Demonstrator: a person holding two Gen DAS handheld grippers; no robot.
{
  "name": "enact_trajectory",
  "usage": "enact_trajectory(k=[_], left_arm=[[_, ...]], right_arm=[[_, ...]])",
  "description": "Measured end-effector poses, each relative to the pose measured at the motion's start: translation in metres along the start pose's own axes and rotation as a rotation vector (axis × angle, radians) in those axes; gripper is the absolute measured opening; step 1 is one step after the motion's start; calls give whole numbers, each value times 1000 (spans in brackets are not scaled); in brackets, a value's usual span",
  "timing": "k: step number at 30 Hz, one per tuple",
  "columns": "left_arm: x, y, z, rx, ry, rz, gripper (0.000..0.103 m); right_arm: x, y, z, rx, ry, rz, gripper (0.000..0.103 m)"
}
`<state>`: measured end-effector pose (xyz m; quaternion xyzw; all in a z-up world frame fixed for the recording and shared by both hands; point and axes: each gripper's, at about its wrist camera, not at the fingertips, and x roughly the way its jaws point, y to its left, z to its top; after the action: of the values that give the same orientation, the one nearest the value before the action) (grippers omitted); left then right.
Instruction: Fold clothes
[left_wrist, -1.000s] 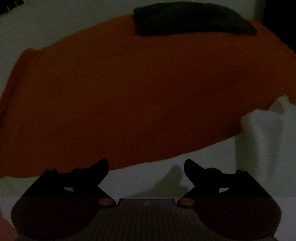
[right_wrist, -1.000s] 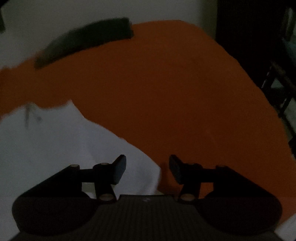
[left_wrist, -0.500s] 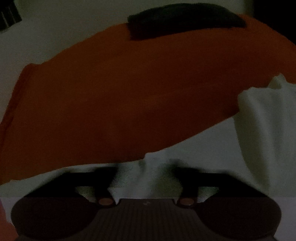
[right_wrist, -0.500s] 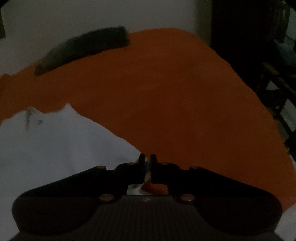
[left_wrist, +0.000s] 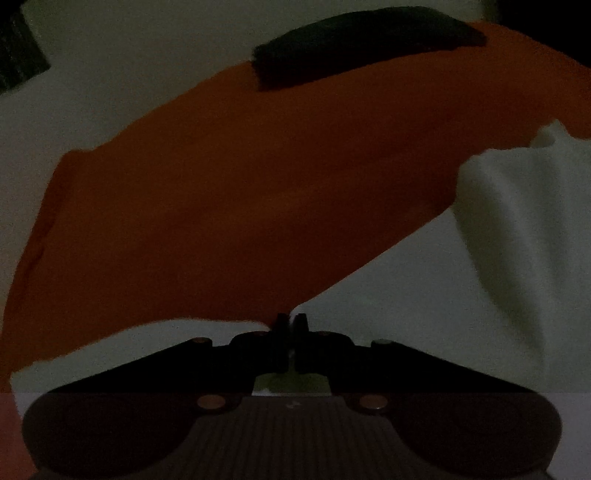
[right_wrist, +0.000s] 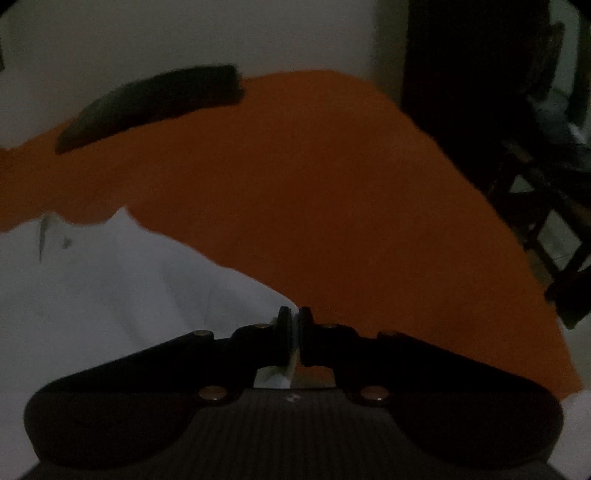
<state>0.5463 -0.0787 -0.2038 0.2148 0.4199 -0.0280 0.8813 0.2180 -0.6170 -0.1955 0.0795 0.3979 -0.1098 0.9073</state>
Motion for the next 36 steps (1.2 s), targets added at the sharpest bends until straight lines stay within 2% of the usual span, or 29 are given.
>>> enact_trajectory(k=[6,8,10,12,14,17,19,21,23,25,27,29,31,32,34,36], left_arm=[[-38,31,-14,-39,-1,-12,2],[-44,34,-22,-40,28,-47,2],[-39,36,-17,-50,7,-58,3],[-34,37,-10,-81,-5,-75,8],[-33,33,-5,-87,-1,-58,25],[-37,21,4,-63,-36,-45,32],[-39,17,12,-81,-53,-64,35],[-39,7,13,-62,-62,-89,35],[-36,-10,13,-11,-72,-115,35],[-41,-27,9,30,-70,-164,36],[-41,-48,4,70,-37,-166,36],[-36,-60,1,86,-32,-114,35],[-47,-72,10,58,-69,-129,35],[-61,-78,15,40,-101,-165,35],[-92,-95,29,42,-167,-226,37],[-125,-122,43,64,-239,-303,40]], right_arm=[[-4,8,1,-38,-18,-55,4],[14,15,0,-19,8,-53,4],[38,24,3,-8,55,-43,5],[45,21,0,3,68,-41,6],[50,18,-1,25,65,-38,6],[51,14,-1,46,41,-89,6],[53,7,-1,77,38,-135,6],[53,1,-2,103,48,-130,6],[41,4,-2,84,19,-112,11],[24,20,-8,0,-13,-28,11],[11,36,-15,-72,-23,60,12],[14,46,-27,-80,46,88,12],[15,50,-33,-82,84,47,11],[11,52,-34,-84,77,25,12],[-18,52,-25,-69,22,55,16],[-52,46,-21,-38,-34,90,30]])
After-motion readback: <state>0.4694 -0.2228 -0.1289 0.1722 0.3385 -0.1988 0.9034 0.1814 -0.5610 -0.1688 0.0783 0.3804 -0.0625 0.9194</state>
